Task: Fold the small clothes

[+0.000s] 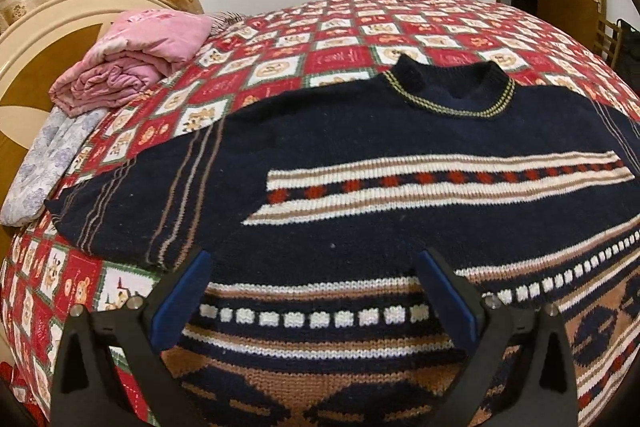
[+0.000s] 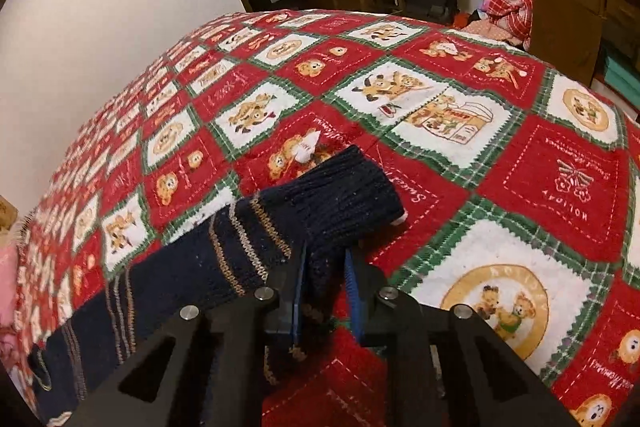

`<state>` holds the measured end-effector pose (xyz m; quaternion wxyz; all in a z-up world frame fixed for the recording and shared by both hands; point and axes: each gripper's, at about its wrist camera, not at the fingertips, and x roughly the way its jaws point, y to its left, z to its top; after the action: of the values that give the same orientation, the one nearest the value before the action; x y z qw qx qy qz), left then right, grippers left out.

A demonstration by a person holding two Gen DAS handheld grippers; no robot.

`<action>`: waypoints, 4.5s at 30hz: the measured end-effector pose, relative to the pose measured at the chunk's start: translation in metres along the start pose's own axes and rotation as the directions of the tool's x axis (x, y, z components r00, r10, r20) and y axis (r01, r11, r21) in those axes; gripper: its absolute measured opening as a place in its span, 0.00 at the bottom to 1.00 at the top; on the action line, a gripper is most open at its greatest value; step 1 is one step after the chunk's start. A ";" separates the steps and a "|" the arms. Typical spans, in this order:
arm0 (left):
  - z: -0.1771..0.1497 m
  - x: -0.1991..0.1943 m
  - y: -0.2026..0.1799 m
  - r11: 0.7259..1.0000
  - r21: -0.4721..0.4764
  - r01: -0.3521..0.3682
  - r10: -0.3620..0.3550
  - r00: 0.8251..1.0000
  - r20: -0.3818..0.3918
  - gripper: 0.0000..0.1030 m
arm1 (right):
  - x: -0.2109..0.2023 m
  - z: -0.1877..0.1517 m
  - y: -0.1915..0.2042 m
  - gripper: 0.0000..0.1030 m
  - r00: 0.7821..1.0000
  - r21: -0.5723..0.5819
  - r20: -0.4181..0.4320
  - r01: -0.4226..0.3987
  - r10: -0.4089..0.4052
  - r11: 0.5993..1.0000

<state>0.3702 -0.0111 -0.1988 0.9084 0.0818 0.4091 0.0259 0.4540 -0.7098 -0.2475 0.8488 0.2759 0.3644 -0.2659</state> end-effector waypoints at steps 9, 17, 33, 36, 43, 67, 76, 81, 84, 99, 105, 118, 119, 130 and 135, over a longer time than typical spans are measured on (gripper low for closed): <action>-0.003 0.004 -0.001 0.999 -0.012 0.038 -0.038 0.999 -0.027 1.00 | -0.022 -0.002 0.020 0.12 0.998 -0.091 0.054 -0.005 0.010 0.996; -0.004 -0.010 -0.001 0.998 -0.007 0.064 -0.063 0.998 0.009 1.00 | -0.061 -0.020 0.085 0.11 0.989 -0.274 0.110 -0.069 0.102 0.959; 0.004 -0.025 -0.001 0.988 -0.010 0.155 -0.155 0.988 0.002 1.00 | -0.119 -0.187 0.279 0.11 0.931 -0.648 -0.062 -0.312 0.360 0.695; 0.008 -0.027 -0.008 0.985 -0.003 0.170 -0.170 0.985 -0.007 1.00 | -0.100 -0.218 0.294 0.12 0.921 -0.681 -0.151 -0.361 0.360 0.637; 0.023 -0.033 -0.045 0.962 0.012 0.272 -0.272 0.962 -0.035 1.00 | -0.110 -0.233 0.271 0.63 0.840 -0.666 -0.255 -0.512 0.479 0.542; 0.098 0.013 -0.222 0.812 -0.267 0.519 -0.574 0.793 -0.205 0.93 | -0.109 -0.166 0.171 0.63 0.839 -0.443 0.038 -0.473 0.543 0.762; 0.095 0.033 -0.228 0.811 -0.284 0.511 -0.578 0.775 -0.255 0.16 | -0.114 -0.171 0.175 0.63 0.834 -0.467 0.045 -0.470 0.550 0.749; 0.100 0.019 -0.215 0.810 -0.257 0.527 -0.577 0.793 -0.194 0.10 | -0.113 -0.171 0.174 0.63 0.836 -0.460 0.055 -0.464 0.546 0.757; 0.107 0.008 -0.200 0.834 -0.208 0.510 -0.543 0.826 -0.150 0.09 | -0.113 -0.169 0.171 0.64 0.837 -0.444 0.071 -0.461 0.543 0.768; 0.114 0.007 -0.097 0.911 -0.180 0.372 -0.388 0.920 -0.063 0.09 | -0.112 -0.172 0.174 0.64 0.838 -0.462 0.062 -0.457 0.542 0.760; 0.112 0.015 -0.070 0.923 -0.194 0.332 -0.349 0.935 -0.061 0.09 | -0.112 -0.173 0.174 0.64 0.835 -0.463 0.059 -0.462 0.547 0.756; 0.096 0.045 -0.018 0.948 -0.226 0.222 -0.248 0.964 -0.093 0.09 | -0.112 -0.184 0.185 0.64 0.804 -0.501 -0.023 -0.523 0.594 0.689; 0.096 0.046 -0.016 0.949 -0.227 0.218 -0.245 0.965 -0.095 0.09 | -0.113 -0.187 0.188 0.64 0.791 -0.508 -0.046 -0.544 0.610 0.667; 0.090 0.066 -0.004 0.955 -0.238 0.176 -0.209 0.970 -0.121 0.10 | -0.109 -0.229 0.227 0.64 0.752 -0.607 -0.306 -0.626 0.583 0.489; 0.083 0.075 -0.003 0.953 -0.250 0.172 -0.209 0.969 -0.130 0.16 | -0.094 -0.233 0.230 0.64 0.767 -0.598 -0.370 -0.629 0.524 0.497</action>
<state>0.4823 -0.0158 -0.2006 0.8753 -0.0692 0.4786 -0.0071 0.4382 -0.3692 -0.2481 0.8985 0.0611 0.3808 0.2097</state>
